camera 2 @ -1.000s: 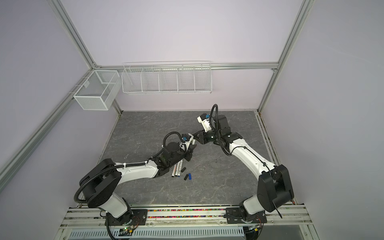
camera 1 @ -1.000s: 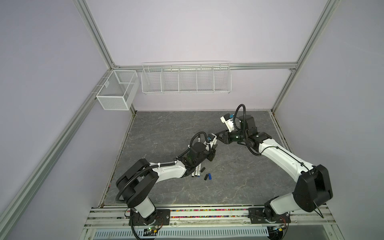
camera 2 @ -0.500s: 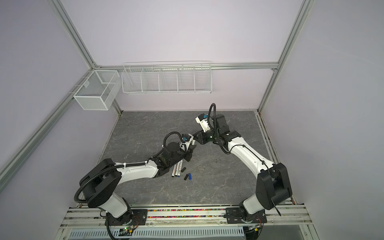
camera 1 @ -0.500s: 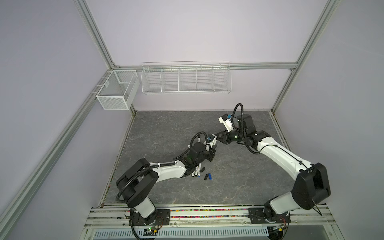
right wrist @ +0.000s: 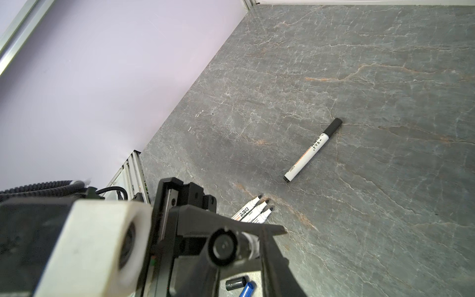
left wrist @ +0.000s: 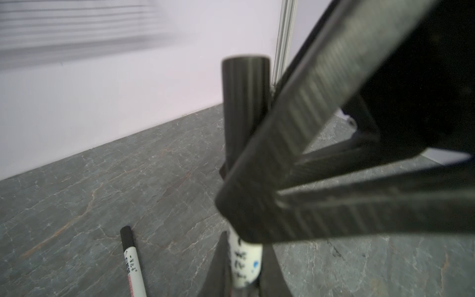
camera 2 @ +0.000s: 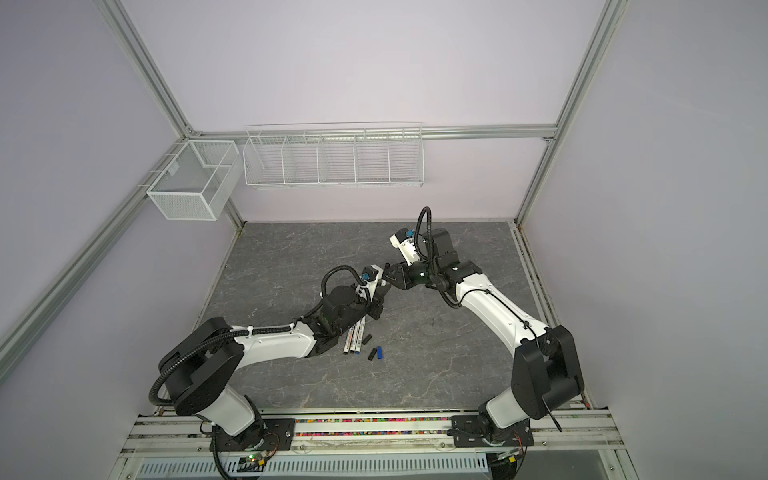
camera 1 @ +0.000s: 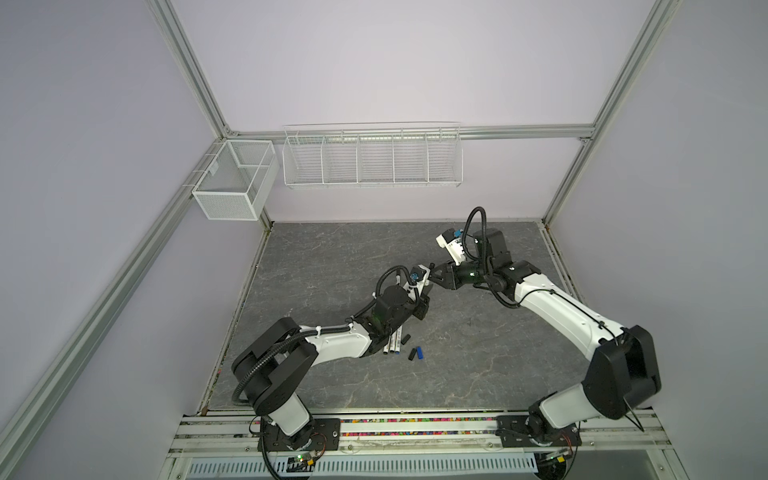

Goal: Insert the pens into the pen caps
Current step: 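Press the cap down with the right gripper while the left holds the marker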

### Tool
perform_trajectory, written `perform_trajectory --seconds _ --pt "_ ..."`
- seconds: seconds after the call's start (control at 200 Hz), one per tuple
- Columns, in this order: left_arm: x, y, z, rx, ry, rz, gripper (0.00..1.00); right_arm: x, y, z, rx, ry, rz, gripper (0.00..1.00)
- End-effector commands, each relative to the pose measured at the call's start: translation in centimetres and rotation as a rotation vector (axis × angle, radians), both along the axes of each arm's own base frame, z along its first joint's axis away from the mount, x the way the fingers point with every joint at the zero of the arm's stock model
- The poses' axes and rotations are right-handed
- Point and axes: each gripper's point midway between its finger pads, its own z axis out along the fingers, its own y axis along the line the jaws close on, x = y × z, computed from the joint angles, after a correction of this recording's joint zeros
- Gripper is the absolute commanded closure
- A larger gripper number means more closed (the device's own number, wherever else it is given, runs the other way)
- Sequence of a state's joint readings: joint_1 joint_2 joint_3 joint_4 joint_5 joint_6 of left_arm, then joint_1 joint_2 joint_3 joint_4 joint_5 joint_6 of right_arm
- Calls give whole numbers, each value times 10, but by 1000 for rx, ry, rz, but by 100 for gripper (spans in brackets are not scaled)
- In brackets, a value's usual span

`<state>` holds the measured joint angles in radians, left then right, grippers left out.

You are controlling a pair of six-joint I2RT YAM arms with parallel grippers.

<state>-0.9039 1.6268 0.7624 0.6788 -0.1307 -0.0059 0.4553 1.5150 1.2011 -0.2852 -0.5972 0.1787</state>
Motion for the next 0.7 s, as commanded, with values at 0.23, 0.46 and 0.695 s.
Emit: perform_trajectory --seconds 0.23,0.46,0.695 --pt "2 10 13 -39 -73 39 100 -2 -11 28 27 -88 -38 60" --pt "1 9 8 -34 -68 30 100 1 -20 54 55 -168 -75 60" --pt "-2 6 7 -29 -65 7 100 20 -15 46 32 -132 -102 71"
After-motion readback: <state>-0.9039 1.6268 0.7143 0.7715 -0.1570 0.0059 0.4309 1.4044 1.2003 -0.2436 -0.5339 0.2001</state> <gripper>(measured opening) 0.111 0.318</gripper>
